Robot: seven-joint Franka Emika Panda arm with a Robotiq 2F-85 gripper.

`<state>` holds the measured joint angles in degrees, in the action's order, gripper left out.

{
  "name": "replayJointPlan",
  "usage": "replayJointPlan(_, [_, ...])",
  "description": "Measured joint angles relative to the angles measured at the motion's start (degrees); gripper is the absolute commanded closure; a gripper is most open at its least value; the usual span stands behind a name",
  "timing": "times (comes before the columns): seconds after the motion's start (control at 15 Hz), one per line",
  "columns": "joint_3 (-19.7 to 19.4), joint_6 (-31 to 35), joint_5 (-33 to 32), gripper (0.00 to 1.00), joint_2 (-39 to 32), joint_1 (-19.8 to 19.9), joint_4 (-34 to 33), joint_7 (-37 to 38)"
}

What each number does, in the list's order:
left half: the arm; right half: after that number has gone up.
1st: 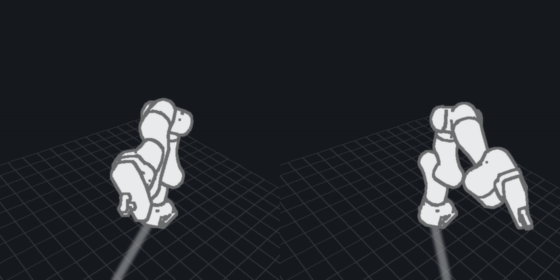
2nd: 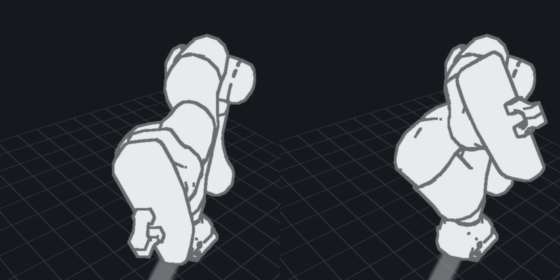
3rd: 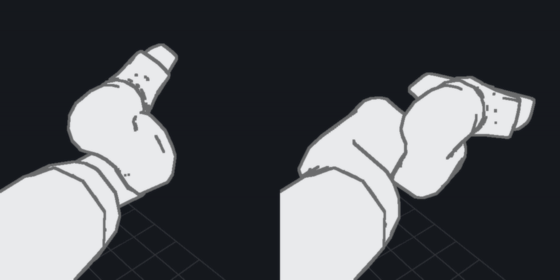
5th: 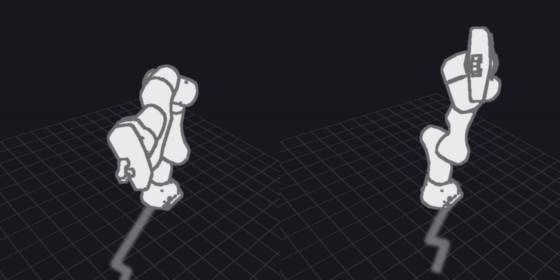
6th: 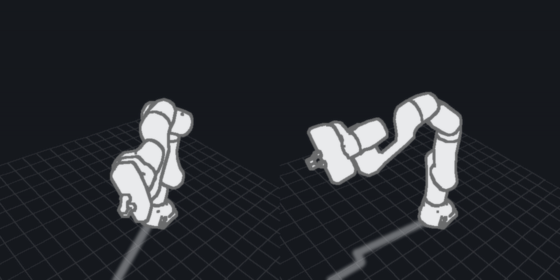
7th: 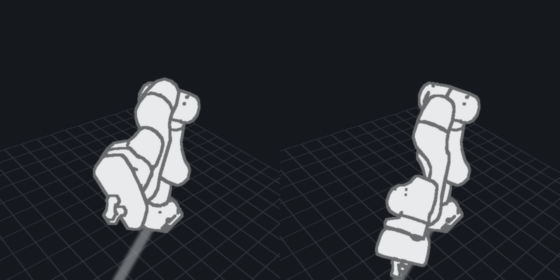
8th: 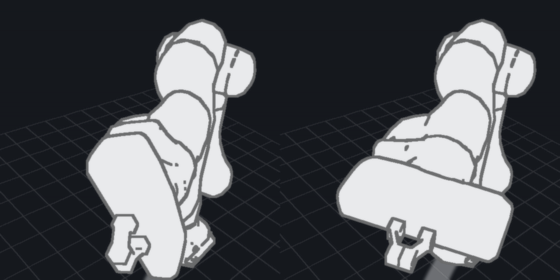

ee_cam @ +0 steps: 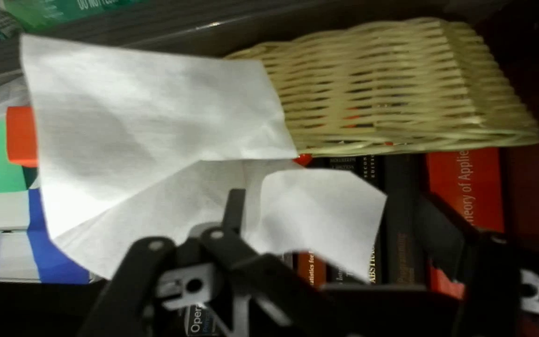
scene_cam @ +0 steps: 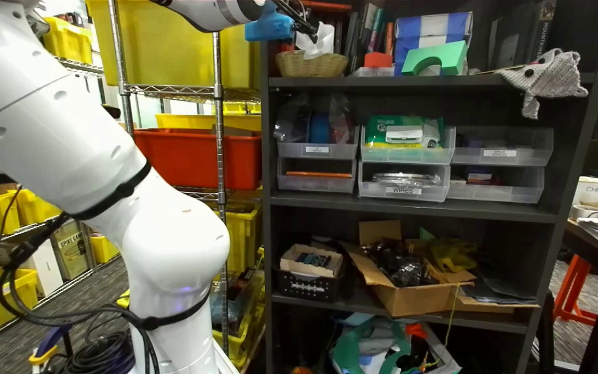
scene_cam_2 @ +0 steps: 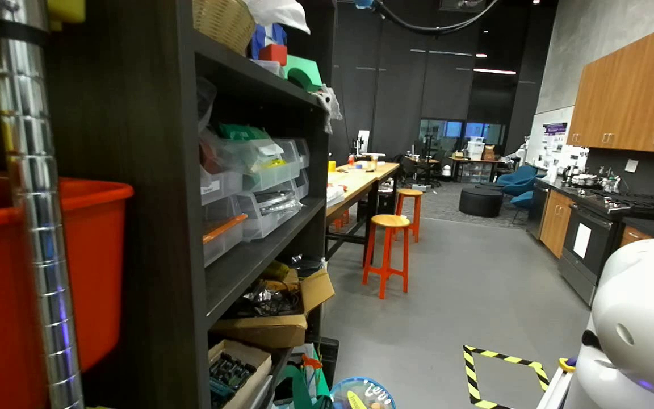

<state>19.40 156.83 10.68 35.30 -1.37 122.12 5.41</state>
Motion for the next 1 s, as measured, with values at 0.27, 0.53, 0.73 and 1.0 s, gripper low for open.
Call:
replayJointPlan(0.27, [-0.6,-2.09,-1.26,0.0,0.51,-1.6,-0.48,2.18])
replayJointPlan(0.53, [-0.78,-3.13,-1.36,0.0,1.53,-2.57,-0.82,3.14])
replayJointPlan(0.73, [-0.86,-3.34,-1.36,0.0,2.39,-2.78,-0.82,3.44])
replayJointPlan(1.0, [-1.19,-3.7,-1.36,0.0,3.18,-2.86,-0.77,3.61])
